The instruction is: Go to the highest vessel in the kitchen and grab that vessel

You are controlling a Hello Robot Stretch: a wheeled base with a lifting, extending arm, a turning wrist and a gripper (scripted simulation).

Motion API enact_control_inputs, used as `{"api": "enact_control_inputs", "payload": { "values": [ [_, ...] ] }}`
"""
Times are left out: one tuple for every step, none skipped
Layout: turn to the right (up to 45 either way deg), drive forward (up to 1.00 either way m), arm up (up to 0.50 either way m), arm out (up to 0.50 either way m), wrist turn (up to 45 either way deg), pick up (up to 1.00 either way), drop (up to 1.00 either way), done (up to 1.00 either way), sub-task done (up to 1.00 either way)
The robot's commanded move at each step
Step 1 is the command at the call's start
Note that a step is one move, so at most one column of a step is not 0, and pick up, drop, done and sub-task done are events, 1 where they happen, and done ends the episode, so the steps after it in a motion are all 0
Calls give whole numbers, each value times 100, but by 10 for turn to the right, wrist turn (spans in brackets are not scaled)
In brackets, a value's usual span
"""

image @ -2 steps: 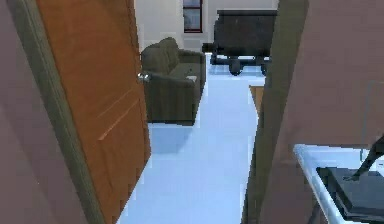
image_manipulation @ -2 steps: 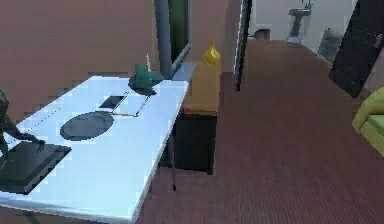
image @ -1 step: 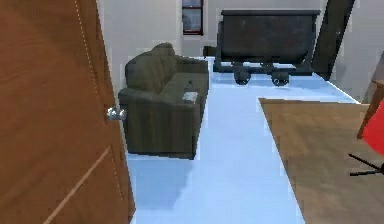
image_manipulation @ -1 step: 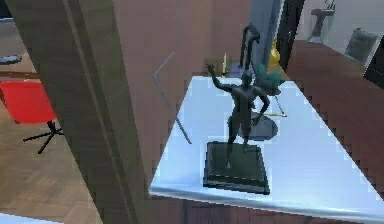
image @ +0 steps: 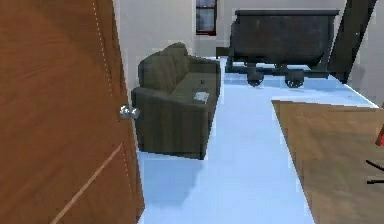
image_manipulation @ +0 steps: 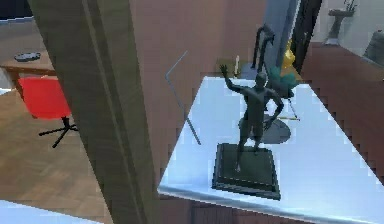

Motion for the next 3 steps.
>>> {"api": "enact_control_inputs", "payload": {
  "values": [
    [0, 35, 0, 0, 0, 0, 0, 0, 0],
    [450, 0, 0, 0, 0, 0, 0, 0, 0],
    [0, 100, 0, 0, 0, 0, 0, 0, 0]
  ]
}}
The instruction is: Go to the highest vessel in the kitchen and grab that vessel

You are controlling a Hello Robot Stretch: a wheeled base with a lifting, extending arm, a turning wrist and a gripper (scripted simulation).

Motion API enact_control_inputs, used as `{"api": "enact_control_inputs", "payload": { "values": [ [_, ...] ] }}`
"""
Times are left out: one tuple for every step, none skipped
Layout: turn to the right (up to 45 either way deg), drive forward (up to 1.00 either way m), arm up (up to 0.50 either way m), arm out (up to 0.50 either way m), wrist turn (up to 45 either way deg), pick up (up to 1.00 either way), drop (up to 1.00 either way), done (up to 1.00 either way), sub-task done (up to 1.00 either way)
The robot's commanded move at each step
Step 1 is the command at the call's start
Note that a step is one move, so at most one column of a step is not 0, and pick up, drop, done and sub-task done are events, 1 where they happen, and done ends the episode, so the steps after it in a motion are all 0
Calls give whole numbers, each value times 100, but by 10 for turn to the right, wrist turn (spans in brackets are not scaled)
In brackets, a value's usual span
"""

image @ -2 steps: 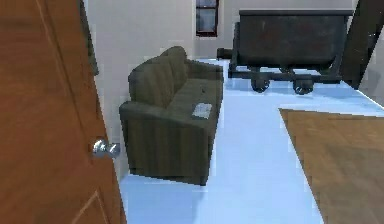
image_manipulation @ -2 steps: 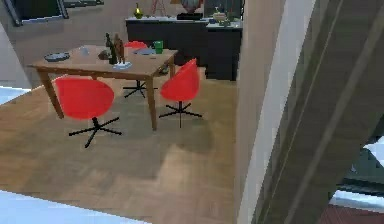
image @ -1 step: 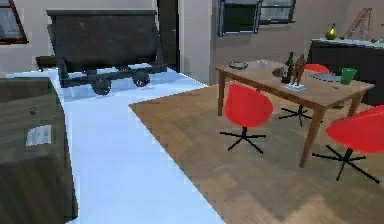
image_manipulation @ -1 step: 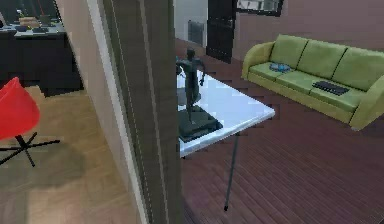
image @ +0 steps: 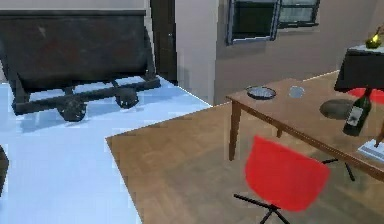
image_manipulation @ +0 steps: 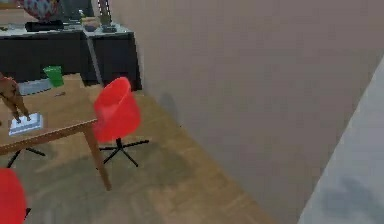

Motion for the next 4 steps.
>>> {"api": "enact_control_inputs", "payload": {
  "values": [
    [30, 0, 0, 0, 0, 0, 0, 0, 0],
    [0, 100, 0, 0, 0, 0, 0, 0, 0],
    [0, 25, 0, 0, 0, 0, 0, 0, 0],
    [450, 0, 0, 0, 0, 0, 0, 0, 0]
  ]
}}
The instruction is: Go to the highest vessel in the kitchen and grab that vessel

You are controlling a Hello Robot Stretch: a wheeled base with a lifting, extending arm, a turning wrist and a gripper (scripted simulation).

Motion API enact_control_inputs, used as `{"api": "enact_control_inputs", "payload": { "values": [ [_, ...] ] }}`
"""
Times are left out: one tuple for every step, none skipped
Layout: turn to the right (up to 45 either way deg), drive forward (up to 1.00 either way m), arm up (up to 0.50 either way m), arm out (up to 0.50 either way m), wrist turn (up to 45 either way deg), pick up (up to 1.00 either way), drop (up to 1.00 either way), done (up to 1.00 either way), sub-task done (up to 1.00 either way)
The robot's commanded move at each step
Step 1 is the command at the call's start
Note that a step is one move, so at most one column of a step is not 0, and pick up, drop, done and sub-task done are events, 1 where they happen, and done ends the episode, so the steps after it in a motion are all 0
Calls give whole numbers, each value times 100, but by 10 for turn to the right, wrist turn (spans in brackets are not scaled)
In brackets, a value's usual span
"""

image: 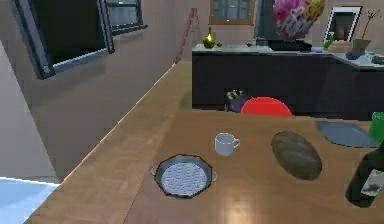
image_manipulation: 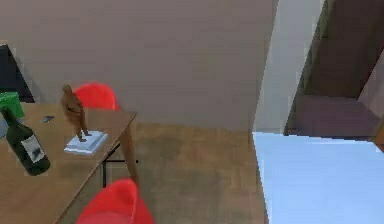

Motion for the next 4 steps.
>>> {"api": "enact_control_inputs", "payload": {
  "values": [
    [-450, 0, 0, 0, 0, 0, 0, 0, 0],
    [-90, 0, 0, 0, 0, 0, 0, 0, 0],
    [0, 75, 0, 0, 0, 0, 0, 0, 0],
    [450, 0, 0, 0, 0, 0, 0, 0, 0]
  ]
}}
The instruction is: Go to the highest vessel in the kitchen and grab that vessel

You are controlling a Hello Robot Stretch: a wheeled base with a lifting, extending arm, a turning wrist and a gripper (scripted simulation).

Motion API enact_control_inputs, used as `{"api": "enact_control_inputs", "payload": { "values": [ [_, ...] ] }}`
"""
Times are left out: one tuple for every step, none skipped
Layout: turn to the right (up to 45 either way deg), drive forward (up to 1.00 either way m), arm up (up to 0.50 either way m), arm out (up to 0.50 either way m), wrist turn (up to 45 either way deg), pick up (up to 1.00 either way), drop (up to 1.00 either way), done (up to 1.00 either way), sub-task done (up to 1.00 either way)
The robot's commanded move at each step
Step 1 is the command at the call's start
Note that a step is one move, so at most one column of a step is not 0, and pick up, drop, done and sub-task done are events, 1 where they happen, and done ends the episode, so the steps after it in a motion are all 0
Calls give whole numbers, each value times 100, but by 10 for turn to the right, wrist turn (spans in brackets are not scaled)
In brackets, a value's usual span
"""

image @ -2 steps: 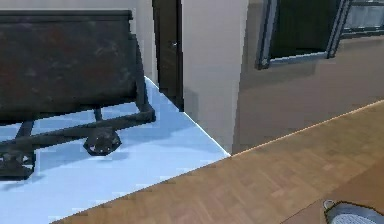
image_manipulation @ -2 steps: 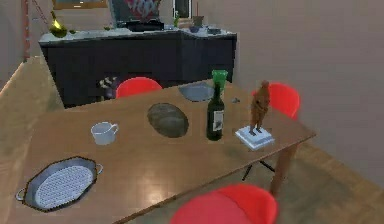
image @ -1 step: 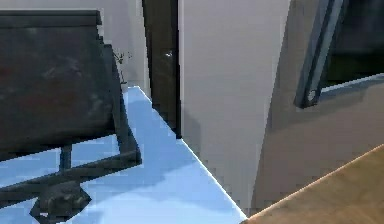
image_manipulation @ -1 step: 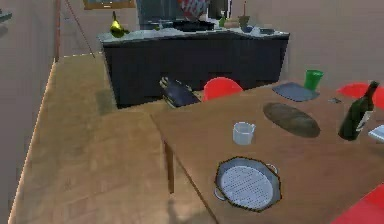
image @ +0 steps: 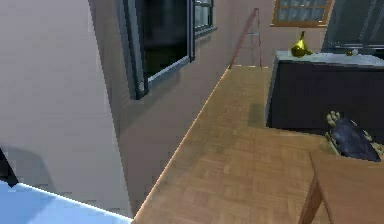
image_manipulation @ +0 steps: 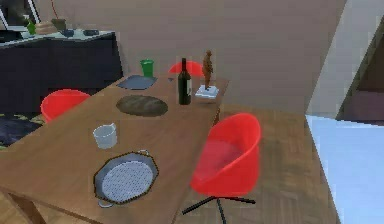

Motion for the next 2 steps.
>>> {"api": "enact_control_inputs", "payload": {
  "values": [
    [60, 0, 0, 0, 0, 0, 0, 0, 0],
    [0, 100, 0, 0, 0, 0, 0, 0, 0]
  ]
}}
